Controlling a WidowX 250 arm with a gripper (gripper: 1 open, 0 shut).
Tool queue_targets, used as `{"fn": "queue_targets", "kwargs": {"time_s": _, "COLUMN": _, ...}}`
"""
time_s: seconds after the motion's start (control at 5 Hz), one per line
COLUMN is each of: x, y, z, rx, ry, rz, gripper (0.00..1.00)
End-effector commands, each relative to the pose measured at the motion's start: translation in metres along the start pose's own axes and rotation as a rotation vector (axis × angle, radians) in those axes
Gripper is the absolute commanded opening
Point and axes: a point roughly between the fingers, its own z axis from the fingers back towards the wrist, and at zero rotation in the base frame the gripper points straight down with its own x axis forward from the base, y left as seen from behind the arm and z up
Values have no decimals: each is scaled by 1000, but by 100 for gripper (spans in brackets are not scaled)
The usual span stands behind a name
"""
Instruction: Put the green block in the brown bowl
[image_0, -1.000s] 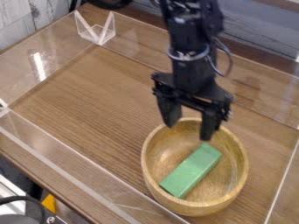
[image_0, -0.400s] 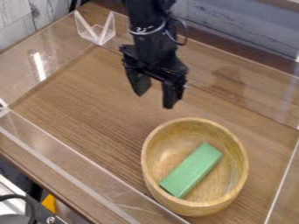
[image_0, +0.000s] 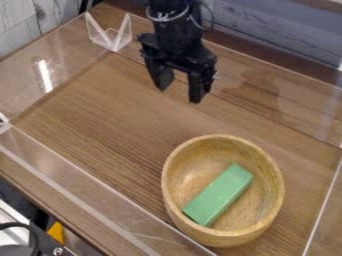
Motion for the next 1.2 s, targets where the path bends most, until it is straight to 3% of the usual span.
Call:
{"fn": "queue_targets", "kwargs": {"time_s": 0.0, "x": 4, "y": -15, "z": 2, "rx": -2, "ry": -30, "rz": -52, "gripper": 100}}
{"fn": "queue_targets", "kwargs": {"time_s": 0.2, "x": -3, "y": -27, "z": -5, "rx": -11, "ry": -19, "rz": -82, "gripper": 100}}
{"fn": "queue_targets", "kwargs": {"time_s": 0.4, "x": -5, "y": -43, "z": 2, "rx": -20, "ry": -10, "rz": -139, "gripper": 0}}
{"fn": "queue_targets", "kwargs": {"time_s": 0.6, "x": -7, "y": -55, "z": 11, "rx": -24, "ry": -6, "rz": -190, "gripper": 0}}
{"fn": "queue_targets", "kwargs": {"time_s": 1.0, "x": -29, "y": -51, "z": 18, "rx": -25, "ry": 4, "rz": -194, "gripper": 0}}
